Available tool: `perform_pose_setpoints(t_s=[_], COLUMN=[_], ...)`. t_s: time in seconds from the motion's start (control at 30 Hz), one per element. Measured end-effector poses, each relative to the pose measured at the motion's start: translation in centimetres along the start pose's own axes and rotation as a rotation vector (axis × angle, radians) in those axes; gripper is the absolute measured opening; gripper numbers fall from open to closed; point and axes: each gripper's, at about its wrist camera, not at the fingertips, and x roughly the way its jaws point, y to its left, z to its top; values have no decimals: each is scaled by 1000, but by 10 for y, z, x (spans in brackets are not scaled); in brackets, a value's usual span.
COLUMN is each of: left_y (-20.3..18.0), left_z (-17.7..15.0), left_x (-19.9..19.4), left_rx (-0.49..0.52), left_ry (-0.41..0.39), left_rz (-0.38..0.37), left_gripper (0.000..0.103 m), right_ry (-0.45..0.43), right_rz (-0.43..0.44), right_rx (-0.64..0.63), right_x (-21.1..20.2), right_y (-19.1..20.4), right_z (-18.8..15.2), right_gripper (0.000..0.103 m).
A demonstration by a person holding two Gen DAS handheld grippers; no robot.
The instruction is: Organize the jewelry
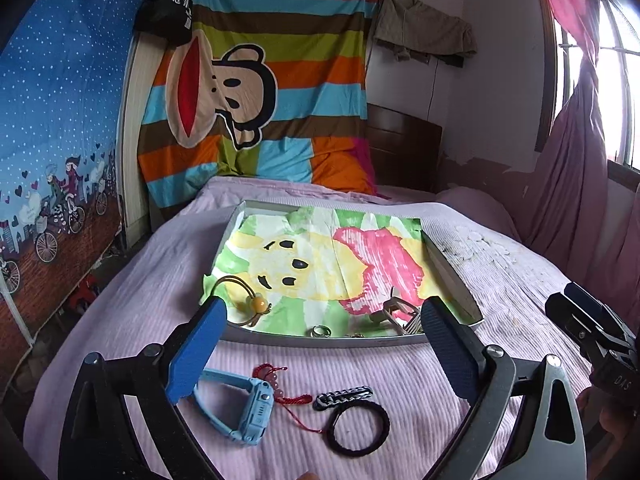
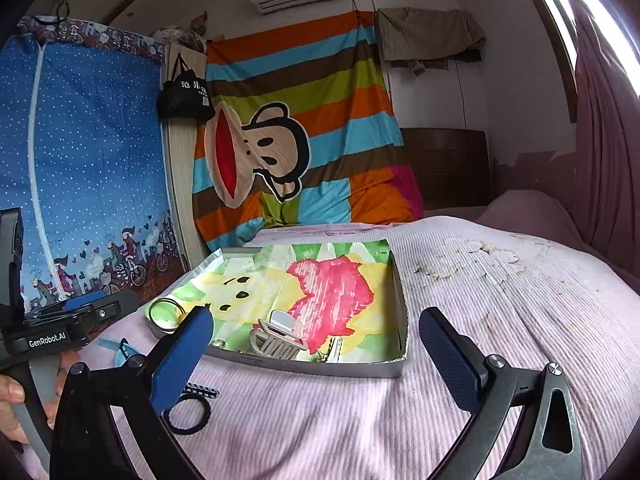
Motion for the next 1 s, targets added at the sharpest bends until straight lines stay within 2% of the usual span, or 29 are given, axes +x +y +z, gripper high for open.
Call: perform_pose_setpoints(t_s=[0.27, 0.5, 0.73, 1.0], left_y=[3, 3, 8, 20], left_z=[-5, -20, -41, -60], left_x=[-61, -96, -114, -115], left_rx=[35, 59, 95, 96], left_ry=[-88, -128, -130, -107], left_rz=[25, 44, 68, 95], left_gripper=[95, 96, 96, 96], right_ry=[-65, -101, -107, -75], right_rz=[7, 22, 38, 62], right_rx=[-29, -51, -85, -118], right_x=[-32, -50, -56, -51], right_y=[25, 39, 51, 62], right_z=[-6, -17, -31, -44], right_gripper=[103, 103, 103, 103])
